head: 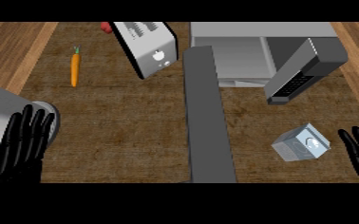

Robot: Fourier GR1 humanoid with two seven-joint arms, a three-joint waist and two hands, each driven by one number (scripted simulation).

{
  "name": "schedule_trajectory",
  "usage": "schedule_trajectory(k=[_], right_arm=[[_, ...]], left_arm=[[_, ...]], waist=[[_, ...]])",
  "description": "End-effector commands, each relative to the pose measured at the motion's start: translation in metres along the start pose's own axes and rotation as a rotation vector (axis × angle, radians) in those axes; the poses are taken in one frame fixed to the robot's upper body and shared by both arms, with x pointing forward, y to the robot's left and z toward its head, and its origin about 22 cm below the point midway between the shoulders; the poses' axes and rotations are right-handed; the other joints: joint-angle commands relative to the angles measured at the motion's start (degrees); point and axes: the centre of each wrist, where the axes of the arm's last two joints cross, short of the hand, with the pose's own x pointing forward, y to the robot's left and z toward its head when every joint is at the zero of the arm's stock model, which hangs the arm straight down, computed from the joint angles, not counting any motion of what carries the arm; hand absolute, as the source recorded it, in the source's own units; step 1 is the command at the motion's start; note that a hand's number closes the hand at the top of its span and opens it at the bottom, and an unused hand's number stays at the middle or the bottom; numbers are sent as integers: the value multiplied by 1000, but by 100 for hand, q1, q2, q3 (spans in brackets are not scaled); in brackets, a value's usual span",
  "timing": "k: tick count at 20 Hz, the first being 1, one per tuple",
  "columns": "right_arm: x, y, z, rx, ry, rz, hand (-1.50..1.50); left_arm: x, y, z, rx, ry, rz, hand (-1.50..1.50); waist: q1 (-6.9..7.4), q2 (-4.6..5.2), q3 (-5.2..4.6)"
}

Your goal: Pick up the milk, place it into the microwave and close the microwave

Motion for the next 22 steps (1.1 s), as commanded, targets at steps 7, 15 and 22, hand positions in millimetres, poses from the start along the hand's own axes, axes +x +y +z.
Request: schedule_trajectory(k=[7, 15, 22], right_arm=[[-42, -8, 10, -103, 14, 95, -150], [-75, -16, 4, -141, 43, 150, -150], [-118, -61, 19, -170, 90, 220, -150]], left_arm=[[2, 14, 25, -8, 20, -3, -150], [15, -1, 36, -7, 10, -13, -150], [0, 7, 43, -17, 20, 0, -150]], waist=[[8, 2, 0], [14, 3, 1], [33, 8, 2]])
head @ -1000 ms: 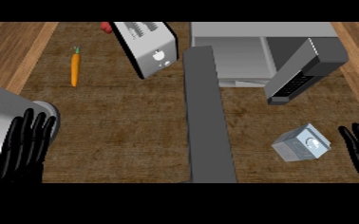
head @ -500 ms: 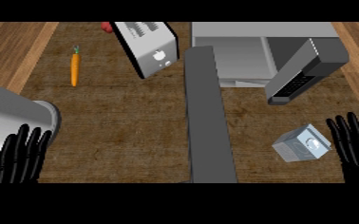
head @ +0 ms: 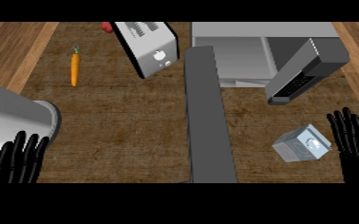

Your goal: Pick up the milk, place it into the microwave and close the microwave

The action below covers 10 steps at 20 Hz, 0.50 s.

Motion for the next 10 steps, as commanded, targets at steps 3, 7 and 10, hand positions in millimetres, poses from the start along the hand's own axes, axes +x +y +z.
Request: schedule_trajectory(k=[3, 7, 10], right_arm=[[-33, -20, 5, -17, 30, 17, -150], [-42, -39, -3, -6, 52, 45, -150], [-54, -56, 12, 41, 73, 33, -150]], left_arm=[[6, -8, -9, -12, 18, 11, -150], [-4, -15, 5, 12, -12, 10, -150], [-5, -10, 0, 16, -6, 8, -150]], waist=[[-10, 3, 1], [9, 0, 1], [1, 2, 1]])
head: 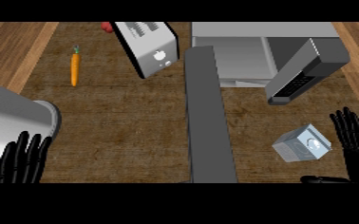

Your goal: Pick up the milk, place it into the microwave and close the microwave

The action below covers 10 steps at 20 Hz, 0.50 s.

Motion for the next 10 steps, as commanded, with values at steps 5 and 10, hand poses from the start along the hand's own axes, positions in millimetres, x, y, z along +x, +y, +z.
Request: schedule_trajectory(k=[5, 10], right_arm=[[-37, -23, -2, 22, 56, 2, -150], [-46, -12, -12, 34, 66, 56, -150]], left_arm=[[6, -2, 0, -5, 9, 0, -150], [3, 4, 15, 2, 8, -10, -150]], waist=[[23, 6, 3], [18, 0, 0]])
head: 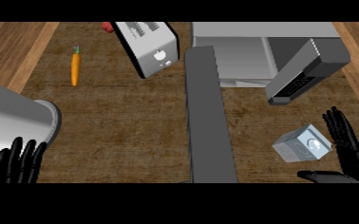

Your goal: Pick up the milk, place it into the microwave and close the microwave

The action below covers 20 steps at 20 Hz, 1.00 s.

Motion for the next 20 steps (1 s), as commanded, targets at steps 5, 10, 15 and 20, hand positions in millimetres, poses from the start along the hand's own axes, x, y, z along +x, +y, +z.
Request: schedule_trajectory(k=[5, 10, 15, 20], right_arm=[[-35, 10, -3, -8, 19, 21, -150], [-50, -5, 3, 49, 60, -32, -150], [-51, -12, 3, 88, 80, -100, -150], [-65, 10, 10, 72, 70, -100, -150]], left_arm=[[8, 6, -20, 13, -2, 10, -150], [5, 12, 5, 8, 4, -9, -150], [17, 9, -1, -4, 10, 1, -150], [-3, 19, 0, 7, 8, 24, -150]], waist=[[-14, 5, 0], [44, 8, 5], [36, 8, 6], [48, 21, 9]])
